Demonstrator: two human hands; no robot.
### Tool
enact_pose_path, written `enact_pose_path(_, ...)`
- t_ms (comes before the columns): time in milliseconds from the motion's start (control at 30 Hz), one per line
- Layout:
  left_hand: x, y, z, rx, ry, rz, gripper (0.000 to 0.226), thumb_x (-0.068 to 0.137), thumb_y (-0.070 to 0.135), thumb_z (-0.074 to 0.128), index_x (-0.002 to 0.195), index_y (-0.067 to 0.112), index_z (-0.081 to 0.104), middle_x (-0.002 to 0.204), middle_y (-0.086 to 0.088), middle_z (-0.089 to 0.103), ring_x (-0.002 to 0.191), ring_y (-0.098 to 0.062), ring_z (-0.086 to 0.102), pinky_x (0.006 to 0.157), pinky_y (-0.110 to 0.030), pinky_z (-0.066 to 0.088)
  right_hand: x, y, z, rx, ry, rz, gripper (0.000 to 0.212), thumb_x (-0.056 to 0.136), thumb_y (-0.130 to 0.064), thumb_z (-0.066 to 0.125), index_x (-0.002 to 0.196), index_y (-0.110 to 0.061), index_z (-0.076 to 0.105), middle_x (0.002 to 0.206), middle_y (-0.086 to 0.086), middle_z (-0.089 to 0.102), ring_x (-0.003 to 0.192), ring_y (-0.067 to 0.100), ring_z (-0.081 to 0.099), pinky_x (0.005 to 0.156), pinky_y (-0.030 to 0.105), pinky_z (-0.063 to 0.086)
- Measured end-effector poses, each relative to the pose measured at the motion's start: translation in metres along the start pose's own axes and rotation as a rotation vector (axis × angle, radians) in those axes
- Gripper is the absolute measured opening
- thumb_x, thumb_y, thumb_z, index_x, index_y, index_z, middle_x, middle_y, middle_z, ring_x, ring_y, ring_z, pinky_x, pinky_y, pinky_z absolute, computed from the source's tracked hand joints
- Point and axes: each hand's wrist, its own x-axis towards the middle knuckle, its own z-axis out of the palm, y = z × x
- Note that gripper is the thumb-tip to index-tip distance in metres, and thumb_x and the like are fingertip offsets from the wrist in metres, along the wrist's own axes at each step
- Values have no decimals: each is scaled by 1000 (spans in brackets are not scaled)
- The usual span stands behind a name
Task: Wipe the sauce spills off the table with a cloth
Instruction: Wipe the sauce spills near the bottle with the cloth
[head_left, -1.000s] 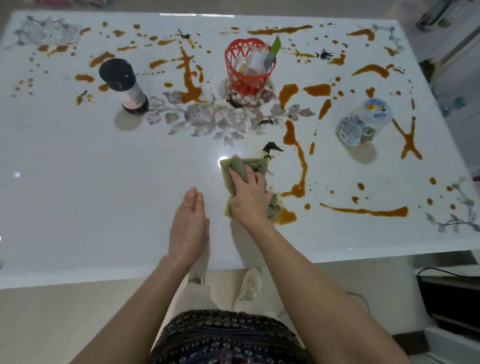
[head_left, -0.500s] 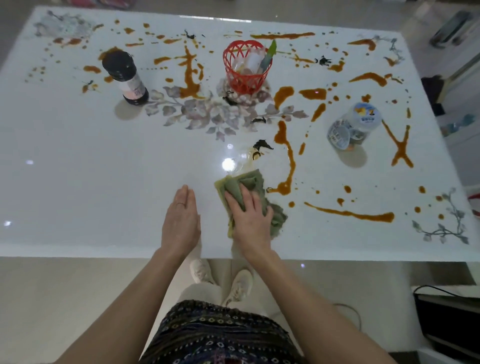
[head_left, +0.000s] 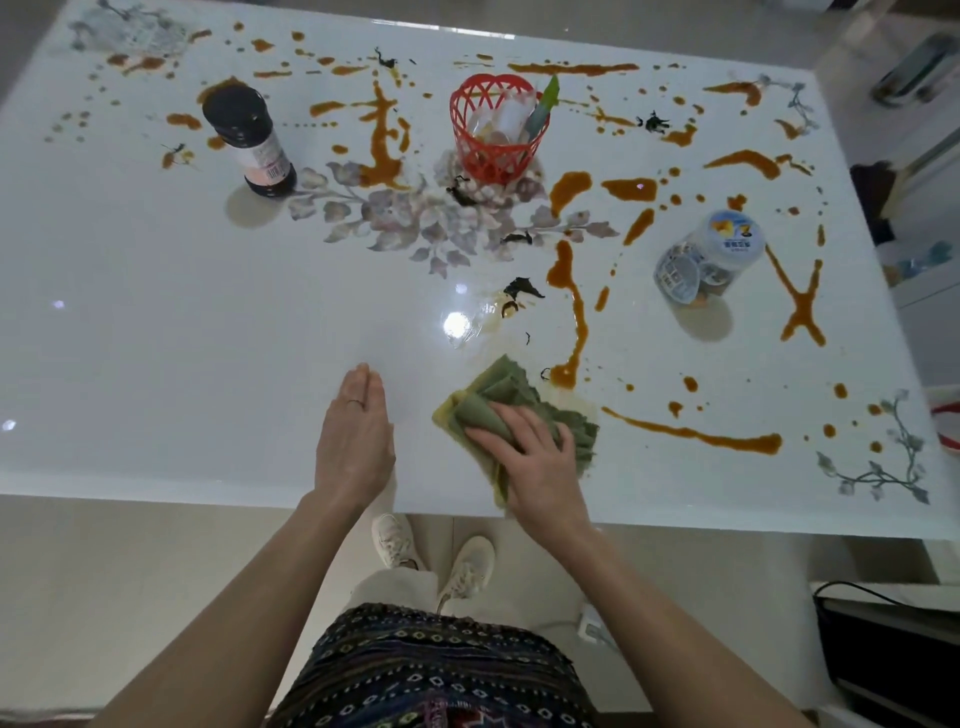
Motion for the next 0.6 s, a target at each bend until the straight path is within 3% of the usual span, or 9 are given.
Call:
enact_pose_path(67,0,4,-1,-36,6,-8,58,89,0,46,142,-7,24,150,-24,22,139,-36,25,114,-42,26,-18,21,-8,-48,-52,-138,46,89,-26,44,133,-39,54,149,-6,41,136,20,36,103,55,30)
enact_pose_path(133,-1,10,-5,-141,11,-45,51,93,1,38,141,-7,26,149,-25,27,137,-38,27,112,-48,28,-15,50,-19,-119,-62,-183,48,88,-28,46,134,-40,50,148,-5,42,135,21,36,101,55,33)
enact_pose_path(333,0,14,0,-156,6,-73,52,91,0,42,140,-9,27,148,-26,28,136,-41,28,109,-53,30,7,53,-25,-30,67,153,45,85,-27,36,122,-34,60,136,-1,52,127,24,42,101,57,28)
enact_pose_path(433,0,18,0,-195,-2,-119,53,94,2,37,144,-6,21,153,-21,20,141,-35,20,114,-48,24,-23,46,-19,-28,61,59,39,87,-25,42,121,-34,59,136,-2,51,127,23,42,104,53,26)
enact_pose_path(533,0,17,6,-57,3,-121,60,94,3,38,145,-5,9,155,-20,6,144,-31,6,118,-40,13,-21,66,-23,-109,29,-96,44,84,-21,63,124,-37,52,138,-1,48,128,25,41,101,56,31)
enact_pose_path(600,1,18,6,-9,-10,-136,61,95,7,38,146,-5,6,156,-20,3,144,-32,3,118,-40,11,1,76,-27,-147,49,-39,54,80,-16,71,124,-38,49,138,0,47,127,25,39,100,57,32)
